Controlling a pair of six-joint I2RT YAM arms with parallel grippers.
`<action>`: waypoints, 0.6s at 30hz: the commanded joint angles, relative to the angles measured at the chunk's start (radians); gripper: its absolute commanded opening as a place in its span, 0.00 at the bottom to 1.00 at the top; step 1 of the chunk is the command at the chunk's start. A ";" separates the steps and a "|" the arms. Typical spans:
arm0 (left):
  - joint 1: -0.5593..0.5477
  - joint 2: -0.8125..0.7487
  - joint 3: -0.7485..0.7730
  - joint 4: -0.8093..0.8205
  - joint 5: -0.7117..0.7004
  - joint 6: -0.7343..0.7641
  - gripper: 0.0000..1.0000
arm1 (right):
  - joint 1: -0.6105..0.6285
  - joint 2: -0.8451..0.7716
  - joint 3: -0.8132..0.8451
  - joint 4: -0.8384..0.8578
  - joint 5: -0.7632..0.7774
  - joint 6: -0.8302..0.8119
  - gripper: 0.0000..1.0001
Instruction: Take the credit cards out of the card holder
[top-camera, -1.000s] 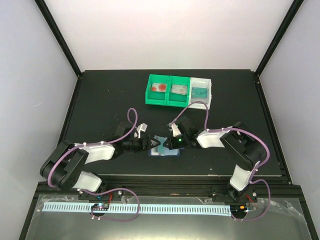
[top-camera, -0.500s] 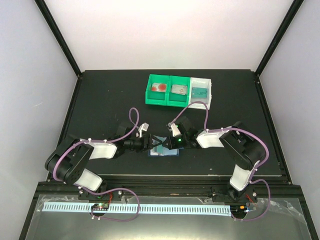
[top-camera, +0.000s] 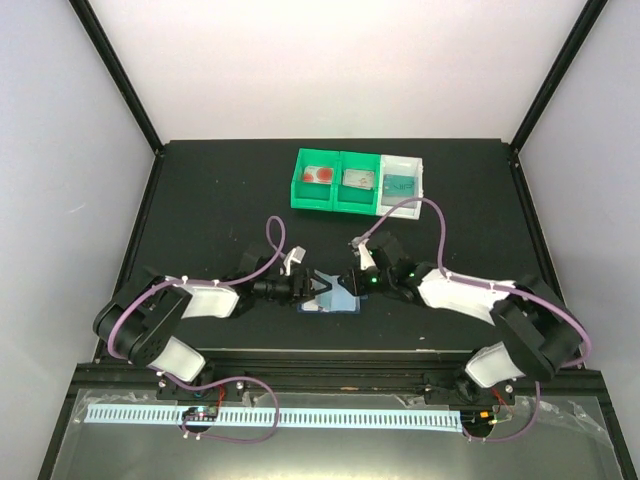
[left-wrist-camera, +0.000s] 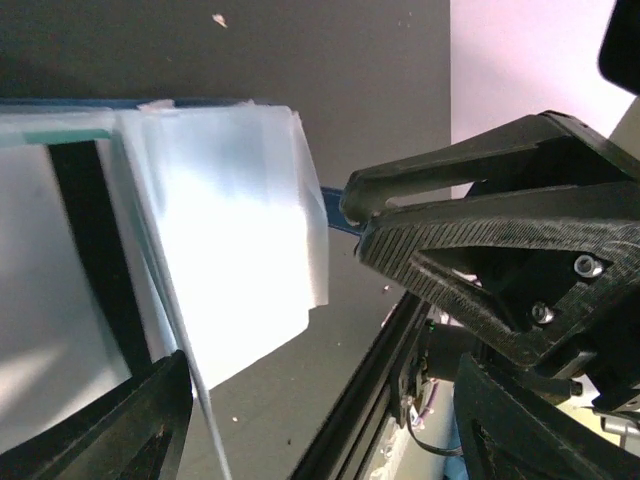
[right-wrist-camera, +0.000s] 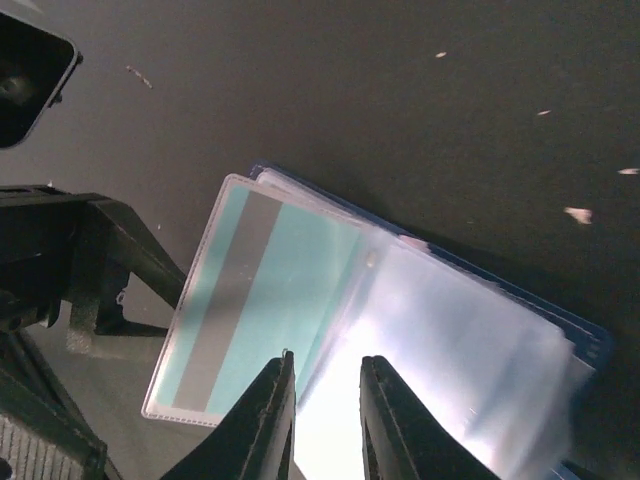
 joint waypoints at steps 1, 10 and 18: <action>-0.045 0.010 0.053 0.050 0.001 -0.022 0.74 | 0.002 -0.103 -0.044 -0.071 0.134 -0.028 0.20; -0.101 0.020 0.087 0.047 -0.037 -0.023 0.73 | 0.003 -0.254 -0.061 -0.154 0.228 -0.026 0.20; -0.099 0.009 0.090 -0.083 -0.120 0.052 0.71 | 0.003 -0.249 -0.062 -0.133 0.197 -0.022 0.21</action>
